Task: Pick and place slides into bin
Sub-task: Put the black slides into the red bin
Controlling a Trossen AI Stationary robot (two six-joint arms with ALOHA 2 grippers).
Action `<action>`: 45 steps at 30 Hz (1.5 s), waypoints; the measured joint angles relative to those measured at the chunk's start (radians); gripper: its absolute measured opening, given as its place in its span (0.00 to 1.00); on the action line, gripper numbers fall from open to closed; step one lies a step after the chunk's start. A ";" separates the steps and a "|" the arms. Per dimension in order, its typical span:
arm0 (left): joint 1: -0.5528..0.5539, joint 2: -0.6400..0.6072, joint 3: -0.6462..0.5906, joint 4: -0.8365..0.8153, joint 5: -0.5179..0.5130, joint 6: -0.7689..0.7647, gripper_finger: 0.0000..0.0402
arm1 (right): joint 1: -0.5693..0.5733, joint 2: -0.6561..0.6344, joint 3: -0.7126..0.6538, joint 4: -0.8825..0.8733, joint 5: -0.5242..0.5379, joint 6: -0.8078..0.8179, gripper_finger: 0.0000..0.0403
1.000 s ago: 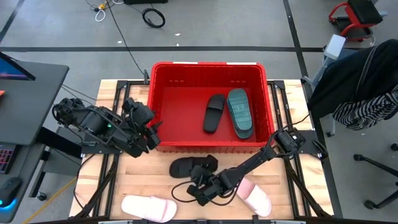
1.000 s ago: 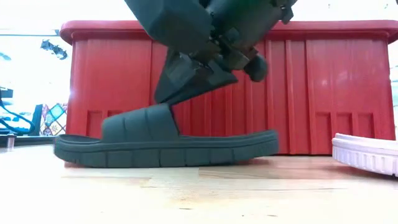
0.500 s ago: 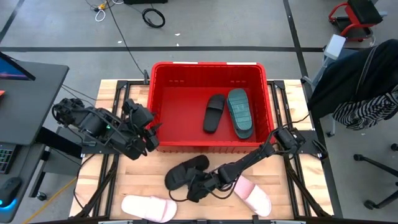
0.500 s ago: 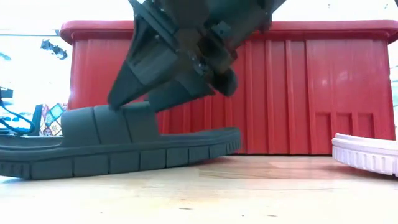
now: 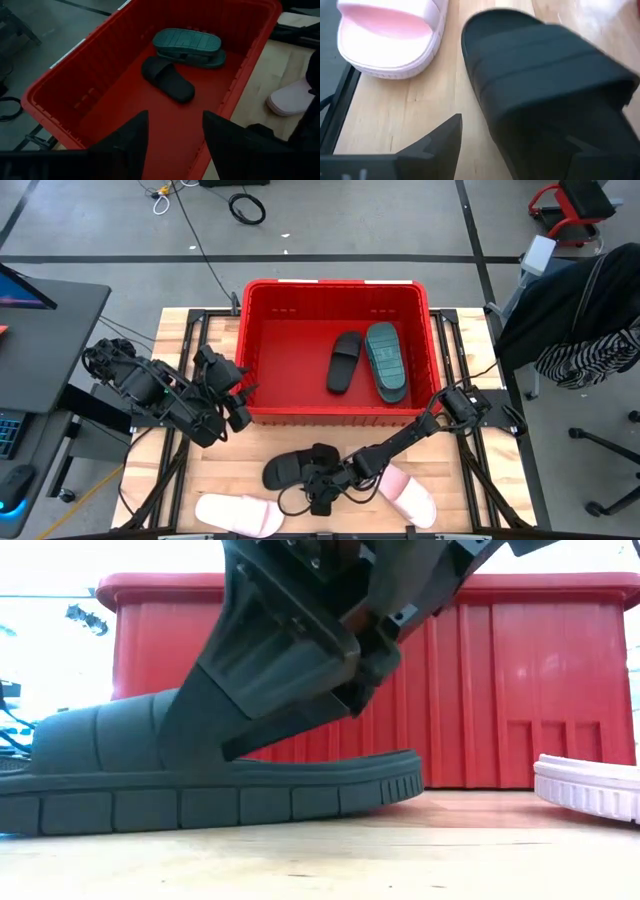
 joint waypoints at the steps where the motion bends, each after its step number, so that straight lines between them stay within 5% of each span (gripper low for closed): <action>1: 0.000 0.000 0.000 0.002 -0.001 0.000 0.48 | -0.001 0.000 -0.003 0.017 0.005 -0.011 0.52; 8: 0.000 0.000 0.000 0.081 -0.004 0.034 0.48 | -0.020 0.014 -0.064 0.168 0.030 -0.050 0.42; 17: 0.000 -0.010 0.000 0.103 -0.003 0.124 0.47 | -0.020 0.000 -0.036 0.143 -0.002 -0.052 0.04; 23: -0.017 -0.046 0.000 0.106 -0.005 0.160 0.50 | -0.020 -0.038 0.028 -0.001 -0.018 0.031 0.04; 29: -0.086 -0.087 0.000 0.157 -0.009 0.273 0.54 | -0.018 -0.232 0.066 -0.291 -0.039 0.044 0.03; 37: -0.138 -0.086 0.000 0.312 -0.010 0.611 0.55 | -0.052 -0.529 0.071 -0.582 -0.107 0.157 0.02; 45: -0.111 -0.084 0.000 0.358 -0.009 0.996 0.56 | -0.102 -0.606 0.069 -0.794 -0.160 0.175 0.02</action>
